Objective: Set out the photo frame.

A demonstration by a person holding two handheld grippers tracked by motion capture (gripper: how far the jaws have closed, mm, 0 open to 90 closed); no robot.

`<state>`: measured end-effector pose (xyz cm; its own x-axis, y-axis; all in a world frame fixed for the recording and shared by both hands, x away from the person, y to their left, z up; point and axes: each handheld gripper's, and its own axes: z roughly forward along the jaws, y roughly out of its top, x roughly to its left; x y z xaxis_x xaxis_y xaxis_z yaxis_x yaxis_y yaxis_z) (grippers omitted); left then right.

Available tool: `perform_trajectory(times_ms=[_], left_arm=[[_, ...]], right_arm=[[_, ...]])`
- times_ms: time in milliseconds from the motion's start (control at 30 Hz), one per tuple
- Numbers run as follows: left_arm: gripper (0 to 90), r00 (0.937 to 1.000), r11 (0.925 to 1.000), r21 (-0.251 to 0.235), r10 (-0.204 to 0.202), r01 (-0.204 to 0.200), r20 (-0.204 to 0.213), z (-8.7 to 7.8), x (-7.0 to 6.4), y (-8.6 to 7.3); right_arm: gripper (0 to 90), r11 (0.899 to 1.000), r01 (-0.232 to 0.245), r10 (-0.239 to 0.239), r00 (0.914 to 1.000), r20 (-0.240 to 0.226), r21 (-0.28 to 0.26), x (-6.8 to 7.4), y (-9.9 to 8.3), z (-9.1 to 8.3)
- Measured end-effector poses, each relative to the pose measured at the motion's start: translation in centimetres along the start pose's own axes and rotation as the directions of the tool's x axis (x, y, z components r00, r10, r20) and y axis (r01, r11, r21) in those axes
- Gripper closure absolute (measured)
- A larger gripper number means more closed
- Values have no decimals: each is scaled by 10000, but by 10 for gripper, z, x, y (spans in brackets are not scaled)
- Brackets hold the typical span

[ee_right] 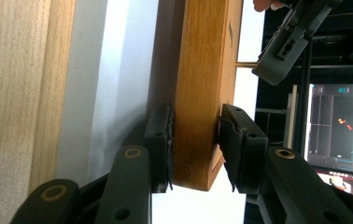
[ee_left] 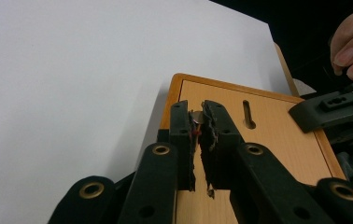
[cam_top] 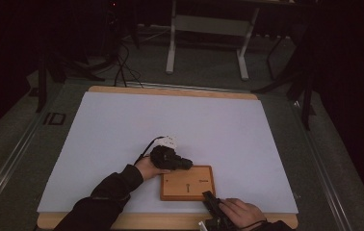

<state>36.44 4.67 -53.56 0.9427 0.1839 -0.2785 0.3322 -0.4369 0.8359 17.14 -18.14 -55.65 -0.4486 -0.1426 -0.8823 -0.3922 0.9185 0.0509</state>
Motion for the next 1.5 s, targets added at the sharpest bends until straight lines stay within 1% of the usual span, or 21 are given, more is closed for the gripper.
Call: perform_trajectory(times_ms=[167,233,267,300,367,433,467,500,533,567,633,667,733,967,1033,1167,1267,1300,1400,1433,1500], left_arm=[[832,9998,9998,22,-215,215,29,0,1,1],[803,9997,9997,56,-232,232,-92,-1,2,1],[709,9997,9998,89,-186,187,-172,-1,1,1],[625,9995,9999,0,-112,112,-291,-3,0,1],[566,9992,9994,-335,68,-82,-404,-9,-2,0],[397,9973,9986,-498,148,-184,-726,-16,-4,1],[390,9968,9977,-623,208,-256,-770,-21,-4,1],[351,9966,9968,-727,277,-334,-780,-25,-4,1],[258,9959,9963,-790,282,-351,-863,-30,-5,1],[206,9940,9958,-826,302,-389,-1051,-34,-5,2],[162,9886,9938,-993,356,-505,-1464,-42,-8,2],[158,9846,9930,-1023,418,-597,-1697,-45,-9,2],[142,9787,9904,-1157,512,-753,-1990,-52,-12,1],[137,9722,9905,-1059,617,-874,-2260,-72,-22,-7],[138,9708,9902,-1116,554,-834,-2334,-79,-25,-10],[138,9638,9910,-1095,457,-768,-2625,-91,-30,-17],[138,9588,9930,-919,462,-747,-2802,-98,-34,-23],[138,9579,9928,-944,441,-736,-2838,-101,-36,-25],[137,9560,9933,-962,335,-641,-2914,-108,-39,-32],[138,9556,9933,-1019,219,-541,-2938,-111,-40,-34],[137,9512,9932,-1052,149,-496,-3083,-115,-43,-39]], right_arm=[[665,10000,28,-27,10000,52,-36,-2,0,-2],[669,10000,29,-29,10000,45,-51,-3,0,-2],[670,10000,29,-28,10000,23,-82,-4,-1,-2],[673,9999,19,-19,10000,4,-114,-5,-1,-3],[674,9999,-30,30,10000,-26,-166,-8,-1,-4],[675,9995,-201,197,9997,-157,-249,-12,-1,-5],[675,9990,-322,313,9991,-276,-321,-14,-2,-6],[676,9989,-341,330,9988,-354,-325,-16,-2,-6],[676,9987,-367,352,9985,-427,-366,-18,-2,-6],[676,9984,-431,413,9978,-521,-355,-20,-2,-6],[677,9981,-470,443,9967,-679,-394,-24,-3,-6],[678,9977,-508,473,9960,-760,-445,-27,-4,-6],[683,9972,-568,530,9956,-772,-477,-31,-4,-7],[687,9948,-790,708,9900,-1221,-639,-45,-5,-9],[687,9927,-1002,900,9861,-1395,-679,-48,-5,-9],[686,9927,-968,837,9822,-1681,-715,-56,-7,-8],[687,9900,-1179,1009,9756,-1951,-777,-62,-8,-8],[687,9887,-1278,1092,9722,-2069,-787,-65,-8,-8],[687,9841,-1578,1333,9598,-2469,-821,-74,-11,-6],[687,9826,-1669,1404,9551,-2609,-820,-77,-13,-6],[688,9791,-1850,1538,9456,-2868,-849,-84,-15,-4]])
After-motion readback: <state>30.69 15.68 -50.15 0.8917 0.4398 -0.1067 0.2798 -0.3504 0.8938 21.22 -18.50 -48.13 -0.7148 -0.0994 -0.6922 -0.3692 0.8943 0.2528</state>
